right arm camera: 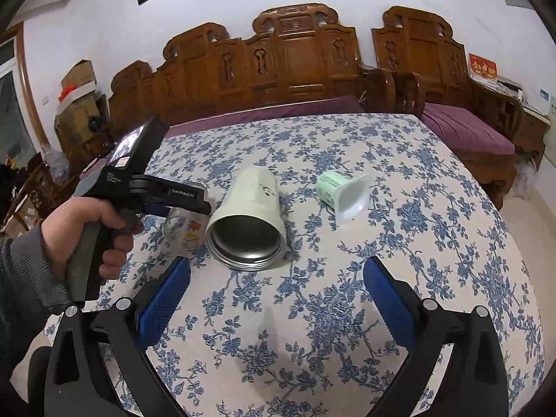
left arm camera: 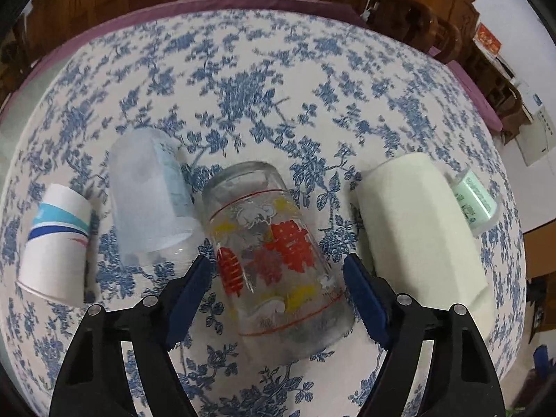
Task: Flip cup upside down
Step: 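Move the left gripper down toward the lying red-printed glass tumbler, then close the left gripper around the glass tumbler and lift it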
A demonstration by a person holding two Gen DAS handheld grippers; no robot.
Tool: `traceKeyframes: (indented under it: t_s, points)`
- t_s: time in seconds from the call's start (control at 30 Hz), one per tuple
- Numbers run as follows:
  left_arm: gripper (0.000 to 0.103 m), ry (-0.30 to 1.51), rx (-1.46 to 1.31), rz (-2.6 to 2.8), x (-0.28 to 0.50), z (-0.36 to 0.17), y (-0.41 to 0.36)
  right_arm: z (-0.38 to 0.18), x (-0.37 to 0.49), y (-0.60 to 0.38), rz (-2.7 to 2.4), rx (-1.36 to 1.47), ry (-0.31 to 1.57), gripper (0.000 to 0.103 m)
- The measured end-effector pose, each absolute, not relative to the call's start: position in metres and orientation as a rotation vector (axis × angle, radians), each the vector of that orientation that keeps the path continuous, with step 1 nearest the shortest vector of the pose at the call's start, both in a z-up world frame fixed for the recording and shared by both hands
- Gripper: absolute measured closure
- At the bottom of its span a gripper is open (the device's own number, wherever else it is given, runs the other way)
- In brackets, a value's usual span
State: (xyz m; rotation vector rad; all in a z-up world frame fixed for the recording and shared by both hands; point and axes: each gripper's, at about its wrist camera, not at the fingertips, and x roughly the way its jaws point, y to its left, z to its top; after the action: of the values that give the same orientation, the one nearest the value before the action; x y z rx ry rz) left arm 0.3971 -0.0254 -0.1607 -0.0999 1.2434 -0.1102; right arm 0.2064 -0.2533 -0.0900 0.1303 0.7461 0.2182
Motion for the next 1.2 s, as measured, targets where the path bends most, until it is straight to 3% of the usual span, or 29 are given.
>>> traceKeyframes:
  t_s: [0.17,0.33,0.8,1.2]
  points:
    - [0.036,1.306,-0.205,-0.119,0.405,-0.173,-0.018,-0.092,0.206,-0.259,0.216,0.143,0.749,0.003]
    - [0.044,1.263,-0.143,-0.126,0.396,-0.167,-0.021,-0.094,0.204,-0.26,0.214,0.142,0.754,0.003]
    - [0.045,1.194,-0.058,-0.26,0.283,-0.126,-0.022,-0.085,0.182,-0.262,0.191,0.136,0.731,0.003]
    - [0.045,1.188,-0.021,-0.297,0.207,-0.159,-0.047,-0.091,0.159,-0.281,0.133,0.14,0.745,0.003]
